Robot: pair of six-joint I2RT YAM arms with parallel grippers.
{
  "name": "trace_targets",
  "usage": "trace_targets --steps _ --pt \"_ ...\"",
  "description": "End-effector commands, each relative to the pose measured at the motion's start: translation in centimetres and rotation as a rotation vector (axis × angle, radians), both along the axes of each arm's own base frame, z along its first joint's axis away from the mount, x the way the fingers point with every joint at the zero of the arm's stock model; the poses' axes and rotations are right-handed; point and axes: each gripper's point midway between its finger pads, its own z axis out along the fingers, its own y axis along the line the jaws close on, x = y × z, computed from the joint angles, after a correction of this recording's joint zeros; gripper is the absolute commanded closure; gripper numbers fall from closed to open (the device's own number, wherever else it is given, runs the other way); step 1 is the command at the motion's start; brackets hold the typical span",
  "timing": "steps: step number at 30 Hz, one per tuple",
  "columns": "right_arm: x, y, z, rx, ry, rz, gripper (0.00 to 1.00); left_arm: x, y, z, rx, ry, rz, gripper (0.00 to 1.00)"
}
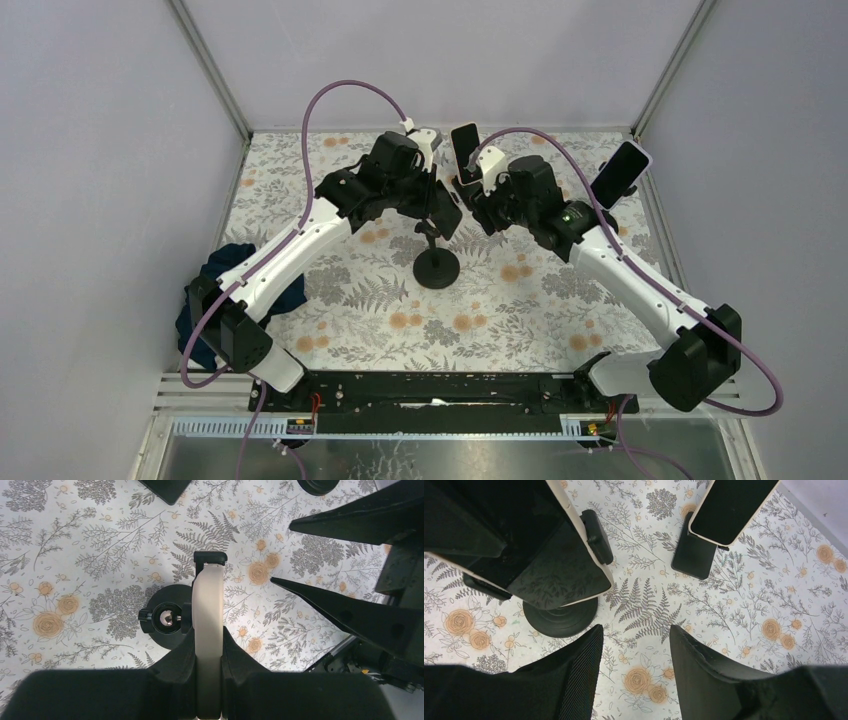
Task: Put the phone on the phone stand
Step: Install the phone on the phone stand.
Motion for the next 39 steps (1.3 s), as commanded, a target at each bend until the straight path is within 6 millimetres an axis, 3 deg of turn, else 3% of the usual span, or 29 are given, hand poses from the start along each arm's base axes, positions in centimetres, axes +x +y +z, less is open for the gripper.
trace_targets --steps 1,4,10,22,39 --pt "-0.3 -0.2 3.1 0.044 -0.069 0.006 0.41 -0.9 7.5 -8.1 0.383 0.169 0.102 1.00" --pt "-0.6 -0.2 3.1 0.052 -0.067 0.016 0.41 -0.8 7.3 -7.9 0.373 0.167 0.101 1.00" --pt "-0.8 -0.1 2.8 0.059 -0.060 0.030 0.40 -1.0 6.7 -7.0 0.336 0.163 0.095 0.90" --pt "-1.1 0.1 2.7 0.070 -0.057 0.045 0.40 -2.2 4.6 -5.1 0.222 0.175 0.019 0.63" --pt "-1.8 0.1 2.7 0.094 -0.043 0.075 0.37 -3.6 2.3 -2.1 0.079 0.164 -0.088 0.54"
